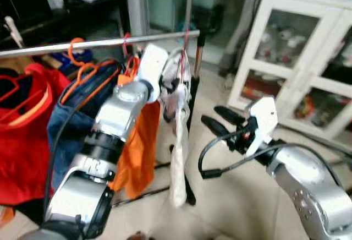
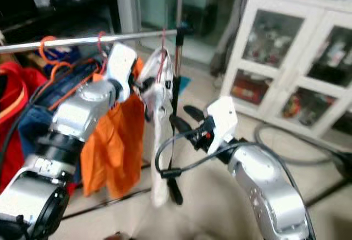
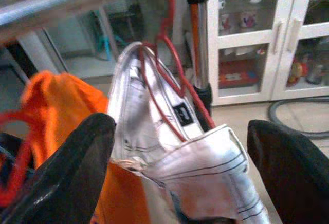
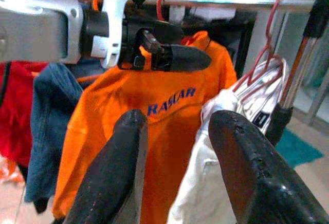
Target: Hang hanger
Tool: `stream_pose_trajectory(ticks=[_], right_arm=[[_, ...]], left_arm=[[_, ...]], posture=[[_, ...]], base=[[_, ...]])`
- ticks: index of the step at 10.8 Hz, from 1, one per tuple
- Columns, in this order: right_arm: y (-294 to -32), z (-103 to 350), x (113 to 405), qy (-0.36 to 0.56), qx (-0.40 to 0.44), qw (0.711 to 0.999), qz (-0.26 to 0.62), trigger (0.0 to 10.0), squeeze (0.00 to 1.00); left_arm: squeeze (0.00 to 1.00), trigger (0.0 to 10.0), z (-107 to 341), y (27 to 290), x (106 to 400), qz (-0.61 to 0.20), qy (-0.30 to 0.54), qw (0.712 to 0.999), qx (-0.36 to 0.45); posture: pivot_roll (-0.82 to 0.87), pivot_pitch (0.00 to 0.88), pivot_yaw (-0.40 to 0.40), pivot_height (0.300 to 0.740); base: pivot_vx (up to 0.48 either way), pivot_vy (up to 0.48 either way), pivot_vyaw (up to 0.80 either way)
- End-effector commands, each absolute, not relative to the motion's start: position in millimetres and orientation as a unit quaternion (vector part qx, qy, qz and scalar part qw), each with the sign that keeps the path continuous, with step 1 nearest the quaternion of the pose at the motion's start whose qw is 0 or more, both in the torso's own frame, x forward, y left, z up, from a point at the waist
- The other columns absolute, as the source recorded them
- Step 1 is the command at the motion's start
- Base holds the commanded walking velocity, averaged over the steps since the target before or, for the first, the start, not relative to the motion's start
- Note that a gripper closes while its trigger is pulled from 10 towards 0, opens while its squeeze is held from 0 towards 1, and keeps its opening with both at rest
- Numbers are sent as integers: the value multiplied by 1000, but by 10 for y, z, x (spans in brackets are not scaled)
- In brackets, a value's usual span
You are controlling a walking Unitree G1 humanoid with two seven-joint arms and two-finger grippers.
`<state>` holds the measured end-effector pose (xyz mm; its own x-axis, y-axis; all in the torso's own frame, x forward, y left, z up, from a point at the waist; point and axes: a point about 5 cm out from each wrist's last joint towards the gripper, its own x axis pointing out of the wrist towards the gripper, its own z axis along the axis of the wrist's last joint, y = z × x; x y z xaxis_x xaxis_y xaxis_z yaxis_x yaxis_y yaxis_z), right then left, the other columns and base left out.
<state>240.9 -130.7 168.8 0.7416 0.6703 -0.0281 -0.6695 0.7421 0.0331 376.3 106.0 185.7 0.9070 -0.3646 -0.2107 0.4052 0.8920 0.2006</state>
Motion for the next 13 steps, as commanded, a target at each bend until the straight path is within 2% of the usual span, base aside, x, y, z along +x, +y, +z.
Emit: stream_pose_trajectory(ticks=[1, 2, 4, 6, 9, 10, 11, 13], right_arm=[[-1373, 1778, 2463, -17, -2, 953, 303, 10000, 0], [-1412, 1724, 2519, -10, 33, 975, 218, 10000, 0], [-1391, 1570, 2473, 4, 61, 989, 136, 10000, 0], [-1319, 1621, 2529, -8, 76, 991, 105, 10000, 0], [-1330, 1562, 2593, 0, 72, 994, 82, 10000, 0], [-1360, 1522, 2585, 6, 58, 995, 82, 10000, 867], [-1399, 1511, 2586, 7, 60, 995, 82, 10000, 1000], [-1423, 1488, 2589, 20, 58, 995, 73, 10000, 1000]], left_arm=[[0, 10000, 2021, 1129, 3691, -183, -10, 978, 103], [0, 10000, 1868, 1331, 3493, -151, -21, 986, 69], [0, 10000, 1643, 1640, 3062, -74, -44, 994, 67], [0, 10000, 1773, 1707, 2770, -52, -82, 990, 99], [0, 10000, 1634, 1607, 2583, -64, -43, 993, 91], [0, 10000, 1614, 1543, 2611, -85, -39, 990, 108], [0, 10000, 1682, 1534, 2643, -85, -42, 990, 104], [0, 10000, 1686, 1576, 2636, -77, -38, 990, 108]], posture=[[-167, 0, 44, 740], [-177, 0, 62, 740], [-162, 0, 48, 740], [-143, 0, 39, 740], [-115, 0, 19, 740], [-116, 0, 22, 740], [-116, 0, 31, 740], [-117, 0, 38, 740]], base=[[0, 0, 0], [0, 0, 0], [0, 0, 0], [0, 0, 0], [0, 0, 0], [0, 0, 0], [0, 0, 0], [0, 0, 0]])
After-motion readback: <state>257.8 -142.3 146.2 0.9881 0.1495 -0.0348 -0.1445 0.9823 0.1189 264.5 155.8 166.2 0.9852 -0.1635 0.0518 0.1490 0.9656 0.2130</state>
